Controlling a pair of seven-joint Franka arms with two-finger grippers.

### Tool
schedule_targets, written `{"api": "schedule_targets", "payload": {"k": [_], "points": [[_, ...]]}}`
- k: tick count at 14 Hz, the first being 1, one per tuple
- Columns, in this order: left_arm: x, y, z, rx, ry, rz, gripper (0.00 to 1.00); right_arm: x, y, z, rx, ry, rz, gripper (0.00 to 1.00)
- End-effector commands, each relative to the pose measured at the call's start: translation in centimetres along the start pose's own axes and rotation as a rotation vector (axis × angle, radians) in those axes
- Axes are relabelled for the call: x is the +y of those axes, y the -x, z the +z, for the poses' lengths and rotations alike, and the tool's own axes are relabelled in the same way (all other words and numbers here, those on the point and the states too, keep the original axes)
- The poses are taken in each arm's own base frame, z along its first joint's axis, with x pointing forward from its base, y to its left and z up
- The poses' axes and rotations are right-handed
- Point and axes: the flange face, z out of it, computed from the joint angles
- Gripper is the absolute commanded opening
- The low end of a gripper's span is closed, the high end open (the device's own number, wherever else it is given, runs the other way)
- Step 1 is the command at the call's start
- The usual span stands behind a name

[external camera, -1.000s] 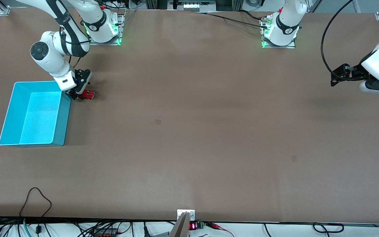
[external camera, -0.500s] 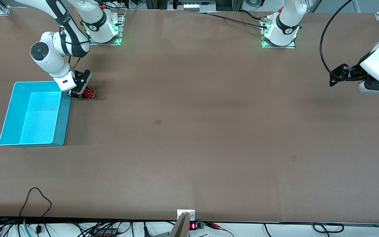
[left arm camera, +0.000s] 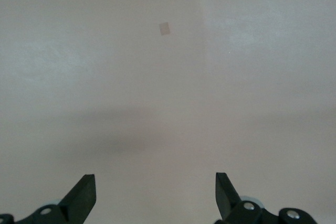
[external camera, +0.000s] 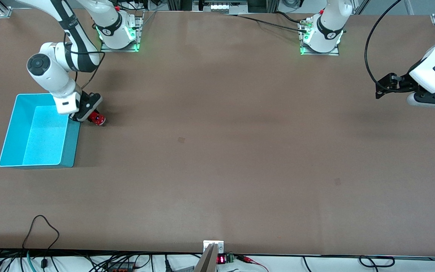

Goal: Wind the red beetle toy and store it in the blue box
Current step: 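Lift the red car with the right gripper over the cyan box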

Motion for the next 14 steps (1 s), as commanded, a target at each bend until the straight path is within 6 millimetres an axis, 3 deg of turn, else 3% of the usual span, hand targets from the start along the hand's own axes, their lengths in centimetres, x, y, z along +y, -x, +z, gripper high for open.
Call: {"api": "schedule_targets", "payload": {"k": [1,6,7,14], "points": [[0.3,0.5,-0.6,-0.003,0.016,-0.01,1.0,2.5,-4.3,-4.4,-0.035,-0.005,0.256,0.0],[0.3,0.5,-0.6,-0.006,0.016,-0.012,1.0,6.0,-5.7,-10.1,-0.062,0.01,0.726,0.0],[0.3,0.5,-0.6,-0.008,0.016,-0.012,1.0,6.0,-5.5,-10.2,-0.084,0.001,0.784,0.0],[0.3,0.6,-0.5,-0.009,0.016,-0.012,1.0,10.9,1.4,-10.4,-0.114,0.026,0.875,0.0]]}}
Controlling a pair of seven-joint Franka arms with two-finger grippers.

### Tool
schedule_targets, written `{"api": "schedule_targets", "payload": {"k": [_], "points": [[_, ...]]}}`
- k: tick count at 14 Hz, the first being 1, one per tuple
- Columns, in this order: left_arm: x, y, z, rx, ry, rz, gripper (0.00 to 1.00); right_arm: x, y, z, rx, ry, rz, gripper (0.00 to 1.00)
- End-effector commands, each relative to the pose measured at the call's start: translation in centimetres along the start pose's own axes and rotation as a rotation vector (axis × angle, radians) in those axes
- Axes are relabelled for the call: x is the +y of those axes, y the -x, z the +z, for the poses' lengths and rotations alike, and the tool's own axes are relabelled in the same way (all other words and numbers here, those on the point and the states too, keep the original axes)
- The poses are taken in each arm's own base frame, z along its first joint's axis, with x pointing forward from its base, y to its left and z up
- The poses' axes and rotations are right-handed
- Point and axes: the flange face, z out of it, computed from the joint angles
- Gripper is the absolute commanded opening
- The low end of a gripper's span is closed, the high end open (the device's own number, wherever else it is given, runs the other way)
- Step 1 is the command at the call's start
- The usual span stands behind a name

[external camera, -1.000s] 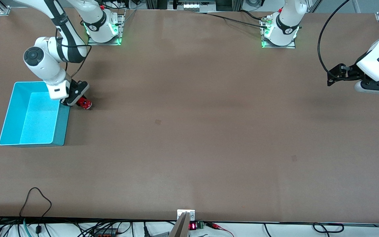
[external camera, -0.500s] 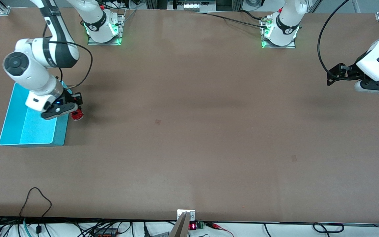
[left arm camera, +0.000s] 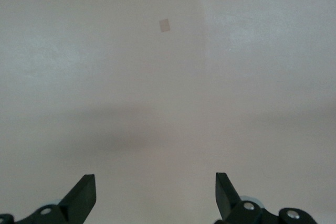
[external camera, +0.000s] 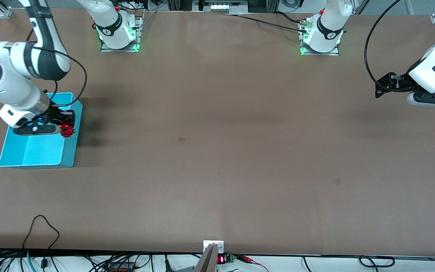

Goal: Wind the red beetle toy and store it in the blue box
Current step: 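Lower the car into the cyan box and open the right gripper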

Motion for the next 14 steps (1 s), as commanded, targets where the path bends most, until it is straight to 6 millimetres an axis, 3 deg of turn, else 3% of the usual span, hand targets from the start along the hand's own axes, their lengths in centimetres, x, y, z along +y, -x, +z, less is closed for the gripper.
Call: {"api": "schedule_targets", "payload": {"k": [1,4,6,11,12,14], "points": [[0.3,0.5,-0.6,-0.001,0.016,-0.008,1.0,4.2,0.7,-0.1,-0.021,0.017,0.036,0.0],[0.3,0.6,-0.6,-0.004,0.016,-0.008,1.0,9.3,2.3,2.8,-0.074,0.013,0.079,0.0],[0.3,0.6,-0.6,-0.009,0.016,-0.006,1.0,11.7,2.7,5.2,-0.08,0.014,0.088,0.0],[0.3,0.6,-0.6,-0.012,0.016,-0.006,1.0,14.1,3.4,12.7,-0.097,0.01,0.103,0.02],[0.3,0.6,-0.6,-0.012,0.016,-0.006,1.0,14.4,3.5,13.6,-0.102,0.01,0.104,0.02],[0.4,0.6,-0.6,-0.012,0.016,-0.005,1.0,14.4,3.7,14.5,-0.118,0.005,0.106,0.12]]}}
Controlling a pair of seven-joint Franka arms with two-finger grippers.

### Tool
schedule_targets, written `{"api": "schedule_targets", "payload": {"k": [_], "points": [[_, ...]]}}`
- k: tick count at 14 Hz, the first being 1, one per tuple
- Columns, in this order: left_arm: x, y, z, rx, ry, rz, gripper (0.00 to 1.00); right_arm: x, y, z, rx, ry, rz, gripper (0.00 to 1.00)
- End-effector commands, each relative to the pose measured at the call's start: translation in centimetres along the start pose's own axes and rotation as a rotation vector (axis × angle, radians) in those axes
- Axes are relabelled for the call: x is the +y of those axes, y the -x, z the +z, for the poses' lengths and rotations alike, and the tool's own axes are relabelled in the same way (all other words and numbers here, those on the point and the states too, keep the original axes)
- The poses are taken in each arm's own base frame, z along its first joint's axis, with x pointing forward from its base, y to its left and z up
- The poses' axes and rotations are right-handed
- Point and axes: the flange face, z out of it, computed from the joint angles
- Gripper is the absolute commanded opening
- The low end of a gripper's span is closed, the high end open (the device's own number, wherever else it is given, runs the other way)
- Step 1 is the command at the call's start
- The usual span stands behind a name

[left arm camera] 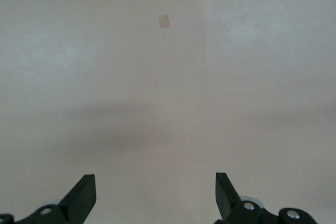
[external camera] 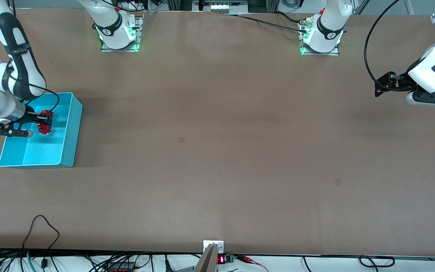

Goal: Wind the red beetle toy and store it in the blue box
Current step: 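Lower the car into the cyan box and open the right gripper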

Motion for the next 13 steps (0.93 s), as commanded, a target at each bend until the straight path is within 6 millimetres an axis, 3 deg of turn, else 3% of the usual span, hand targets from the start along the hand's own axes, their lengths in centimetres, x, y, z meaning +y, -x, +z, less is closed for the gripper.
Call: {"api": "schedule_targets", "payload": {"k": [1,2,3,5,8,10,13], "points": [[0.4,0.5,-0.6,0.001,0.015,-0.005,1.0,0.3,-0.2,0.5,-0.007,-0.002,-0.017,0.27],[0.4,0.5,-0.7,0.001,0.015,-0.004,1.0,0.3,-0.2,0.6,-0.008,-0.002,-0.016,0.51],[0.5,0.5,-0.7,0.001,0.015,-0.002,1.0,0.3,-0.1,0.7,-0.01,-0.002,-0.016,0.84],[0.4,0.5,-0.7,0.001,0.015,-0.004,1.0,0.2,-0.2,0.4,-0.007,-0.002,-0.017,1.0],[0.4,0.5,-0.7,0.001,0.015,-0.005,1.0,0.1,-0.5,-1.6,0.023,0.006,-0.026,1.0],[0.4,0.5,-0.7,0.001,0.015,-0.004,1.0,-2.0,-1.4,-5.5,0.088,0.011,-0.068,1.0],[0.4,0.5,-0.6,0.0,0.015,-0.004,1.0,-2.9,-1.5,-11.3,0.157,0.023,-0.085,1.0]]}}
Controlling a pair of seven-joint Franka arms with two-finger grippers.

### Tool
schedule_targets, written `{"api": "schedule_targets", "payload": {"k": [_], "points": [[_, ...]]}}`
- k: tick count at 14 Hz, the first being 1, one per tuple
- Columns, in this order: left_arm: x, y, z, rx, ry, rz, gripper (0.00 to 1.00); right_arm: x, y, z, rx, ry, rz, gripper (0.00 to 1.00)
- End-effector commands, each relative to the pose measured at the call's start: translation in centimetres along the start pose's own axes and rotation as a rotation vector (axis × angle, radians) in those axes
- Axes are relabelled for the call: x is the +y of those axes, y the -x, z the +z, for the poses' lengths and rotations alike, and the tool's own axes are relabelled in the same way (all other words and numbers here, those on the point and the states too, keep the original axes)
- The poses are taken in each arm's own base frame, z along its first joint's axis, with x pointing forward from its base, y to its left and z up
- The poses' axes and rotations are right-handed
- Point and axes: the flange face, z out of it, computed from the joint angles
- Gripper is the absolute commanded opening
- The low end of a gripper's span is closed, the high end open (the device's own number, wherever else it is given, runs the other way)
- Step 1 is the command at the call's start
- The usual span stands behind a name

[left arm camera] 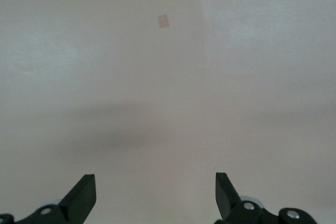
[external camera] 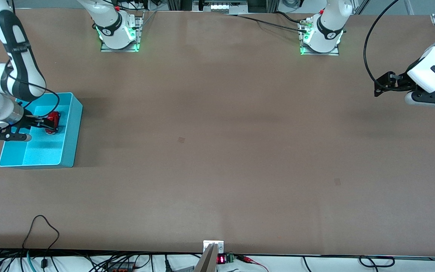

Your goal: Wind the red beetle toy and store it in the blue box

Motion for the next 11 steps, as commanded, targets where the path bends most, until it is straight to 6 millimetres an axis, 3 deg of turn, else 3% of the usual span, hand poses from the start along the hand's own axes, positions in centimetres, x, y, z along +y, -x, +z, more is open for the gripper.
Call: {"api": "schedule_targets", "payload": {"k": [1,4,8,10,11], "points": [[0.3,0.5,-0.6,0.001,0.015,-0.006,1.0,-1.1,-0.1,-6.5,0.014,0.008,-0.039,1.0],[0.3,0.5,-0.6,0.001,0.015,-0.006,1.0,-2.8,-1.9,-14.3,-0.059,-0.015,-0.056,1.0],[0.2,0.5,-0.6,0.001,0.016,-0.007,1.0,-4.2,-2.5,-22.0,-0.131,-0.091,-0.048,1.0],[0.2,0.5,-0.6,0.0,0.016,-0.009,1.0,-7.7,-2.6,-26.1,-0.159,-0.082,-0.115,1.0],[0.2,0.5,-0.6,0.0,0.016,-0.009,1.0,-8.6,-2.4,-27.7,-0.177,-0.081,-0.122,1.0]]}}
